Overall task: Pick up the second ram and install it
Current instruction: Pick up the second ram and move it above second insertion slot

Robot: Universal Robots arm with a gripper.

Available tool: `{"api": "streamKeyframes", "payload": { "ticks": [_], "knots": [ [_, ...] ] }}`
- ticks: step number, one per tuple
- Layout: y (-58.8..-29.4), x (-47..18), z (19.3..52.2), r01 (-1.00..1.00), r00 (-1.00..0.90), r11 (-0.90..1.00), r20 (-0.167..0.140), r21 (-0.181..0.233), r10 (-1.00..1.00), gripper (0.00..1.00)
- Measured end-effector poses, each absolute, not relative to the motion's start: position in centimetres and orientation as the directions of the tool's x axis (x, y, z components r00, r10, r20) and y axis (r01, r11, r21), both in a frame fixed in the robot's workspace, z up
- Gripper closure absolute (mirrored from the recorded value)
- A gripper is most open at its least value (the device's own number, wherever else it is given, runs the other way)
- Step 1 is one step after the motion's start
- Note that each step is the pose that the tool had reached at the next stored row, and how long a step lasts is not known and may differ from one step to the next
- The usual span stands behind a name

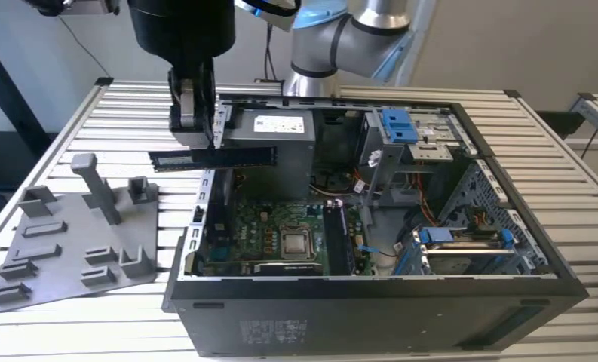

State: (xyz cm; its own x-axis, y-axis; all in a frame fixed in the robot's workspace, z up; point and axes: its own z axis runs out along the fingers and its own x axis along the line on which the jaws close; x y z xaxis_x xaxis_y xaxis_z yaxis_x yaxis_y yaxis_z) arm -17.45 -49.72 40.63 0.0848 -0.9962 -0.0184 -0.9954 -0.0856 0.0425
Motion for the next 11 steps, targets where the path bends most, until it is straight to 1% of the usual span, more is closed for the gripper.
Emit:
{"api": "streamKeyframes", "payload": {
  "ticks": [11],
  "knots": [
    [-49.7,-14.0,40.6,-0.995,0.085,-0.085,-0.016,0.043,-0.996,0.86]
  ]
}}
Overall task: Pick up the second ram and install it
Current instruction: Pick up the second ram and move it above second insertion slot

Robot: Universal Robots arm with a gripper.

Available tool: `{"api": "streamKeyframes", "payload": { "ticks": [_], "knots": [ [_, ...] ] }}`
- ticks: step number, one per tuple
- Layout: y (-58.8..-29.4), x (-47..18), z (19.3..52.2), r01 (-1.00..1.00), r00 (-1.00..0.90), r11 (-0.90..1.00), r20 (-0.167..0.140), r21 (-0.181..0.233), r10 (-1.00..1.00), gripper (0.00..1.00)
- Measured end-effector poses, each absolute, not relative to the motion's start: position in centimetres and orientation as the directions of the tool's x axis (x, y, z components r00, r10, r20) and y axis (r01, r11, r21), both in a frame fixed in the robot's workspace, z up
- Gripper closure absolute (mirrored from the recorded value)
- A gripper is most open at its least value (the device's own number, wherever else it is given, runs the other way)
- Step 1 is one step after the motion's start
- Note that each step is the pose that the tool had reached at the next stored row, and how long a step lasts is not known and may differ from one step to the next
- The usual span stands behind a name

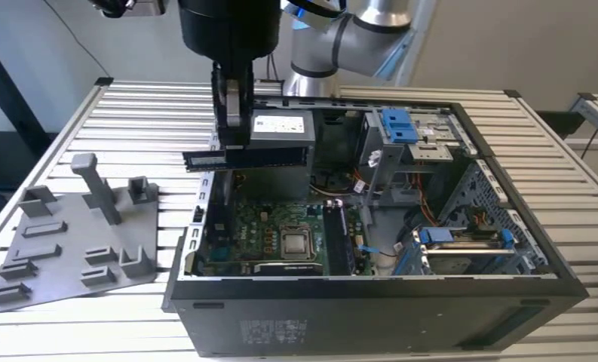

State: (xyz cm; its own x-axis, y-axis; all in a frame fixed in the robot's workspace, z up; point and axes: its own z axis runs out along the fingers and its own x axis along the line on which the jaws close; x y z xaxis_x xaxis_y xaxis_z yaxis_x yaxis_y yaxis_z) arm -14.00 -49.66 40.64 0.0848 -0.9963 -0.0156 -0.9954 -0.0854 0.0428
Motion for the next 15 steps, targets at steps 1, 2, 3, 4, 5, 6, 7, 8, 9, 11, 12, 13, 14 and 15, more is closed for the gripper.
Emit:
{"api": "streamKeyframes", "payload": {
  "ticks": [1,2,3,4,5,6,7,8,9,11,12,13,14,15],
  "knots": [
    [-49.7,-13.7,40.6,-0.995,0.085,-0.085,-0.015,0.043,-0.996,0.86],
    [-49.6,-13.4,40.6,-0.995,0.085,-0.085,-0.015,0.043,-0.996,0.86],
    [-49.6,-13.1,40.6,-0.995,0.085,-0.085,-0.015,0.043,-0.996,0.86],
    [-49.6,-12.9,40.6,-0.995,0.085,-0.085,-0.015,0.043,-0.996,0.86],
    [-49.6,-12.6,40.6,-0.995,0.085,-0.085,-0.014,0.043,-0.996,0.86],
    [-49.6,-12.2,40.6,-0.995,0.085,-0.085,-0.014,0.043,-0.996,0.86],
    [-49.6,-11.9,40.6,-0.995,0.085,-0.085,-0.014,0.043,-0.996,0.86],
    [-49.6,-11.6,40.6,-0.995,0.085,-0.085,-0.013,0.043,-0.996,0.86],
    [-49.6,-11.3,40.6,-0.995,0.085,-0.085,-0.013,0.043,-0.996,0.86],
    [-49.6,-10.5,40.6,-0.995,0.085,-0.085,-0.013,0.043,-0.996,0.86],
    [-49.6,-10.1,40.6,-0.995,0.085,-0.085,-0.013,0.043,-0.996,0.86],
    [-49.6,-9.7,40.6,-0.995,0.084,-0.085,-0.012,0.043,-0.996,0.86],
    [-49.6,-9.5,40.6,-0.996,0.083,-0.083,-0.012,0.043,-0.996,0.86],
    [-49.6,-9.3,40.6,-0.996,0.08,-0.081,-0.012,0.043,-0.997,0.86]
  ]
}}
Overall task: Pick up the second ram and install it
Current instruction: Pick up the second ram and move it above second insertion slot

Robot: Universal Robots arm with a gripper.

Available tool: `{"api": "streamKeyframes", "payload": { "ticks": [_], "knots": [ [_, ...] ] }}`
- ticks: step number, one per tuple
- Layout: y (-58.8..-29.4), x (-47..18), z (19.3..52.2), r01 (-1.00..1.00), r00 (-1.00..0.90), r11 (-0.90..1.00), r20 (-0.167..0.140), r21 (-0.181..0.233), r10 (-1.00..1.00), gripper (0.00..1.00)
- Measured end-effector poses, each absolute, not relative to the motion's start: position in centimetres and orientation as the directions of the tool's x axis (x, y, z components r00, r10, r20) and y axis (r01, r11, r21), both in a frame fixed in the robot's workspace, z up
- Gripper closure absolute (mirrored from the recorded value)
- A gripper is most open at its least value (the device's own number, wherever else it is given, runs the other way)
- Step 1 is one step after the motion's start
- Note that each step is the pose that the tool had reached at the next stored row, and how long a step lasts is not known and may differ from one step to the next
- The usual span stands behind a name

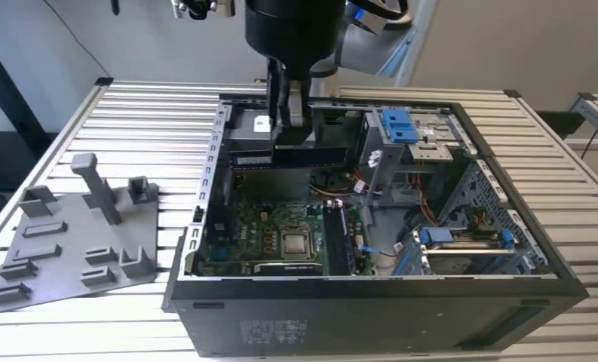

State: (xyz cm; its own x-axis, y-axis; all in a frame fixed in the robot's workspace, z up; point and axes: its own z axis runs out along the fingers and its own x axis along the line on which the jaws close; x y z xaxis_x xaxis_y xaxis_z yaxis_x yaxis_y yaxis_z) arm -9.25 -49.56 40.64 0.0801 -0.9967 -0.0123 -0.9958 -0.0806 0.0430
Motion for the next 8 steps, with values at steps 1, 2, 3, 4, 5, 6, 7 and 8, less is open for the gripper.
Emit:
{"api": "streamKeyframes", "payload": {
  "ticks": [1,2,3,4,5,6,7,8],
  "knots": [
    [-49.54,-9.14,40.63,-0.996,0.075,-0.076,-0.012,0.043,-0.997,0.86],
    [-49.52,-9.08,40.63,-0.997,0.067,-0.068,-0.012,0.043,-0.998,0.86],
    [-49.51,-9.05,40.63,-0.997,0.058,-0.058,-0.012,0.043,-0.998,0.86],
    [-49.5,-9.02,40.63,-0.998,0.048,-0.048,-0.012,0.043,-0.999,0.86],
    [-49.48,-8.98,40.63,-0.998,0.038,-0.038,-0.012,0.043,-0.999,0.86],
    [-49.46,-8.94,40.63,-0.999,0.028,-0.028,-0.012,0.043,-1.0,0.86],
    [-49.43,-8.84,40.63,-0.999,0.02,-0.021,-0.012,0.043,-1.0,0.86],
    [-49.4,-8.68,40.62,-0.999,0.016,-0.016,-0.012,0.043,-1.0,0.86]
  ]
}}
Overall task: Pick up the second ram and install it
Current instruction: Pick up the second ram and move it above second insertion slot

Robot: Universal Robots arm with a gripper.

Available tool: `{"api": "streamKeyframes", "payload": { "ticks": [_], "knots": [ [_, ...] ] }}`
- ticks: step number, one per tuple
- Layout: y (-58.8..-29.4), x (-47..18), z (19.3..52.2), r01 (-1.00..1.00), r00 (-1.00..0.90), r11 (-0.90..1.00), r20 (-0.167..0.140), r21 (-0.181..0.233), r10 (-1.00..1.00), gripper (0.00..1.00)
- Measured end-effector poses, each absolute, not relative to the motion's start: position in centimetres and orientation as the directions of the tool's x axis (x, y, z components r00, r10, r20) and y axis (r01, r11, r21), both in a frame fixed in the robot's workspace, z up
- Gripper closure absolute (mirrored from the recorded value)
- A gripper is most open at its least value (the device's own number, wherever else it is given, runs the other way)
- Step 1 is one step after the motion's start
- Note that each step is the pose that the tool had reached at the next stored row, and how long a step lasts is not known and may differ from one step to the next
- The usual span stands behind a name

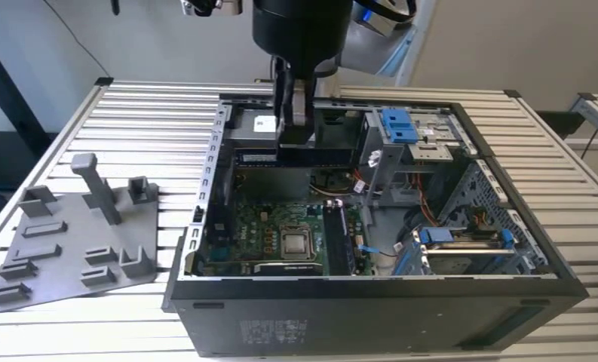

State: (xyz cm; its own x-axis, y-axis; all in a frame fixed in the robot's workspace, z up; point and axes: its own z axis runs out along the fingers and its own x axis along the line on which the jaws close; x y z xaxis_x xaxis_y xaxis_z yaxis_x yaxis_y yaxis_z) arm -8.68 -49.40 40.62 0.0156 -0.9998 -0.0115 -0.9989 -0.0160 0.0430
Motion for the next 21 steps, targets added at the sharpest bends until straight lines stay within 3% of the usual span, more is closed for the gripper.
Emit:
{"api": "streamKeyframes", "payload": {
  "ticks": [21],
  "knots": [
    [-48.5,-3.5,40.6,-0.998,-0.039,0.039,0.002,0.043,-0.999,0.86]
  ]
}}
